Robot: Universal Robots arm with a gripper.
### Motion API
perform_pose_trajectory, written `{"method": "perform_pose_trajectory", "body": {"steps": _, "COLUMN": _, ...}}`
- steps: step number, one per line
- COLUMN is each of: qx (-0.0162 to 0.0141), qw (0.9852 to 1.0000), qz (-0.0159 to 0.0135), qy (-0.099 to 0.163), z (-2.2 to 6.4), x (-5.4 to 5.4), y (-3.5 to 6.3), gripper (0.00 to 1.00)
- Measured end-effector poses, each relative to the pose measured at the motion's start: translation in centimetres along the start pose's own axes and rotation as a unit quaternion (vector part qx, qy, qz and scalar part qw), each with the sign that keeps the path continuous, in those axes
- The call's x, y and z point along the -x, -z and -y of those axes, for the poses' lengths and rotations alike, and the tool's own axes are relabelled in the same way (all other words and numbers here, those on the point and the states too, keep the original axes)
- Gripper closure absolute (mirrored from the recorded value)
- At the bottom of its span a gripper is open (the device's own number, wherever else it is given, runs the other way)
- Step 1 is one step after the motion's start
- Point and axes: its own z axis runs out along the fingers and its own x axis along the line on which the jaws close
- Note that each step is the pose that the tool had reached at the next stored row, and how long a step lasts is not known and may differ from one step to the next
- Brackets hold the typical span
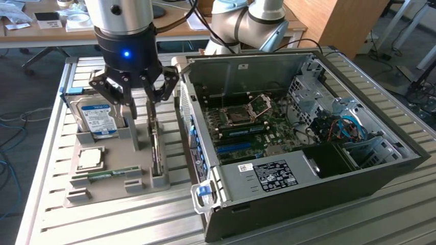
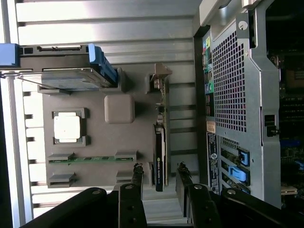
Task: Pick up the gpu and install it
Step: 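Pick up the gpu and move the gpu toward the slot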
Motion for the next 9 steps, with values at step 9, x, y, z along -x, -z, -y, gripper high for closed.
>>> {"method": "perform_pose_trajectory", "body": {"steps": 9, "qx": 0.0001, "qw": 1.0000, "qz": 0.0001, "qy": 0.000, "z": 0.01, "x": 0.00, "y": -0.18, "gripper": 0.58}}
